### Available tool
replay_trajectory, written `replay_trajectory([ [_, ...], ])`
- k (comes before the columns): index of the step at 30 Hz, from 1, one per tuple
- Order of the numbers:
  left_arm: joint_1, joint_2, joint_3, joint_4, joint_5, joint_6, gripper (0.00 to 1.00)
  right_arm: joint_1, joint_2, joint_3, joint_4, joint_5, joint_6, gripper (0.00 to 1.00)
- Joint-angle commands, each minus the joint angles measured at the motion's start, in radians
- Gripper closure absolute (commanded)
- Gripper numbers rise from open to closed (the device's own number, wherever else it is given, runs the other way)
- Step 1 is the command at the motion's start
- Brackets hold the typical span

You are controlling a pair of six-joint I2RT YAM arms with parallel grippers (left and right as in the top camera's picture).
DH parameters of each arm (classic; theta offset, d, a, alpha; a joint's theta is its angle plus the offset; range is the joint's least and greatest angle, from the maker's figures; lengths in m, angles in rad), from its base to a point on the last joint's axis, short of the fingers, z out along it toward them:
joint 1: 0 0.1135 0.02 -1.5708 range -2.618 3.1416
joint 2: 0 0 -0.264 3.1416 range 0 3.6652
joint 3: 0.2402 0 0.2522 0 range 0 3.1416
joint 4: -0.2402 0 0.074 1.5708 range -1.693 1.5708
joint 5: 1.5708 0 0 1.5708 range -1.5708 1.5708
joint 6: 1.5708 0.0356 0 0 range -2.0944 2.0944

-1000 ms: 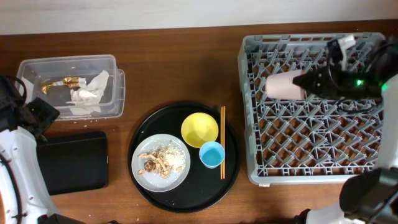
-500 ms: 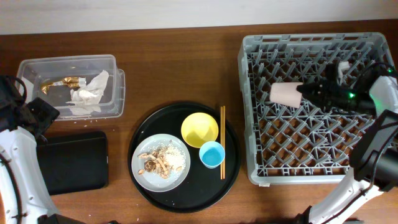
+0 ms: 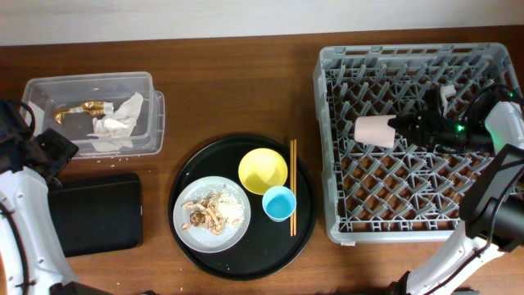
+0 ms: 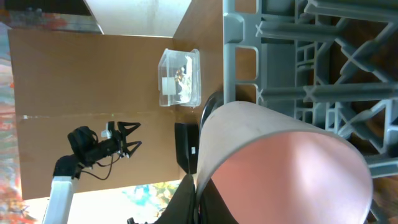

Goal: Sort waste into correct bins and load items into the dishwasher rack
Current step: 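Carry the pink cup to the dish rack and set it down, then reach the right gripper to the blue cup and grasp it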

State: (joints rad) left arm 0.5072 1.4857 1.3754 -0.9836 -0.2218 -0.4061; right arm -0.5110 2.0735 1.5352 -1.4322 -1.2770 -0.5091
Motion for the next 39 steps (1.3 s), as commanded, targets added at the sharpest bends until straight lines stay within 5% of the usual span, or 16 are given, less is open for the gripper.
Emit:
replay_trajectory([
  [1,0.002,-0.009,0.003,0.002,-0.010,-0.005,0.01,-0.008,0.002,-0.014,-0.008,0.045,-0.013,0.92],
  [5,0.002,-0.009,0.003,0.002,-0.010,-0.005,0.01,-0.023,0.001,-0.014,-0.006,0.146,0.024,0.82],
  [12,0.002,-0.009,0.003,0.002,-0.010,-0.005,0.01,-0.137,-0.056,-0.014,0.023,0.299,0.153,0.81],
  [21,0.002,-0.009,0.003,0.002,-0.010,-0.005,0.01,-0.131,-0.595,-0.014,0.045,0.661,0.447,0.81],
  [23,0.002,-0.009,0.003,0.002,-0.010,-0.005,0.01,-0.037,-0.718,-0.014,0.042,0.661,0.448,0.81],
  [27,0.002,-0.009,0.003,0.002,-0.010,-0.005,0.01,0.397,-0.880,-0.014,0.060,0.673,0.499,0.82],
  [30,0.002,-0.009,0.003,0.002,-0.010,-0.005,0.01,0.770,-0.870,-0.017,0.103,1.044,0.739,0.82],
  [33,0.002,-0.009,0.003,0.002,-0.010,-0.005,0.01,1.112,-0.777,-0.027,0.124,1.362,0.935,0.81],
  [39,0.002,-0.009,0.003,0.002,-0.010,-0.005,0.01,1.424,-0.353,-0.027,0.267,1.406,1.056,0.81],
])
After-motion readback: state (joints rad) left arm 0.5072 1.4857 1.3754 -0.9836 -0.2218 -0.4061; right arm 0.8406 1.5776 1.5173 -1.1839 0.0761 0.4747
